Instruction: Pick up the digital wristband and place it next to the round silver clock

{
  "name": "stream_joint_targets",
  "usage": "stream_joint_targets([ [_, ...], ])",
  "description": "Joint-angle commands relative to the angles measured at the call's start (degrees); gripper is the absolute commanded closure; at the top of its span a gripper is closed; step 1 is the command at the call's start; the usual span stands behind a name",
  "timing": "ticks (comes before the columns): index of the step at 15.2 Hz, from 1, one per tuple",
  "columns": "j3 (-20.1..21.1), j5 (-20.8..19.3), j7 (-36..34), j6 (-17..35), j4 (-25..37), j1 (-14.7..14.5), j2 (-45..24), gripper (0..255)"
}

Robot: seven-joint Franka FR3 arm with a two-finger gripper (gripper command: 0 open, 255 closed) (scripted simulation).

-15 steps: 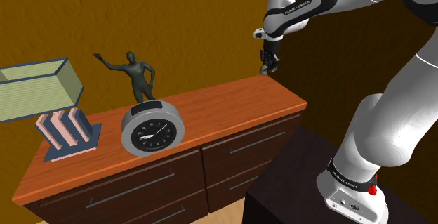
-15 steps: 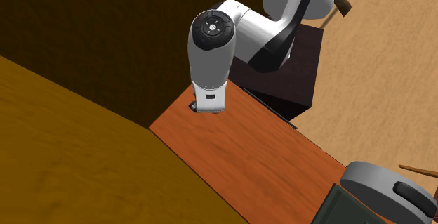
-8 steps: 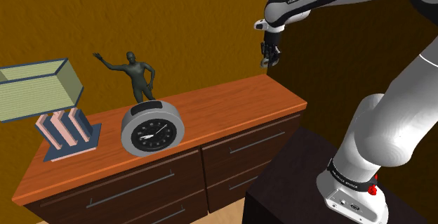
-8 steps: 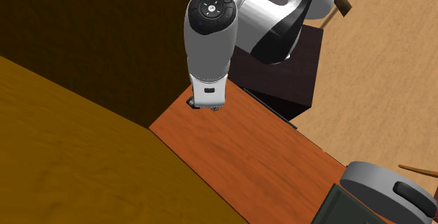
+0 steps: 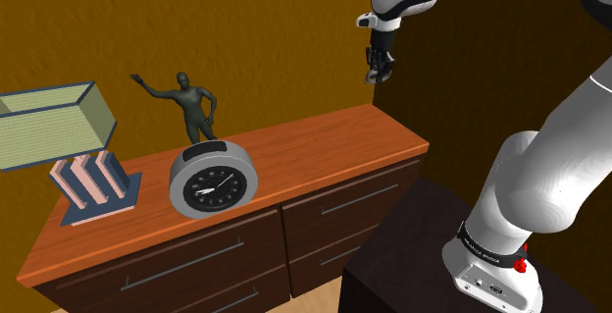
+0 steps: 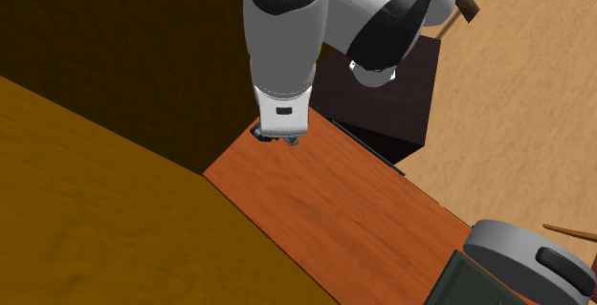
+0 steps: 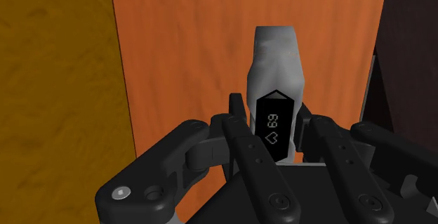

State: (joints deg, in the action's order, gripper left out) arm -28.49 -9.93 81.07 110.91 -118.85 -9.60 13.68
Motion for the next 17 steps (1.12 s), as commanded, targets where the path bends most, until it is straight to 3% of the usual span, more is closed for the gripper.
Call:
stream_joint_targets([
  [1,0.13,0.09,0.11,-1.73,1.64,-0.06,0.08,255],
  [12,0.68,0.62,0.73,-10.15,10.27,-0.41,-0.14,255],
  [17,5.4,0.81,-6.46,-10.53,9.04,-2.91,0.67,255],
])
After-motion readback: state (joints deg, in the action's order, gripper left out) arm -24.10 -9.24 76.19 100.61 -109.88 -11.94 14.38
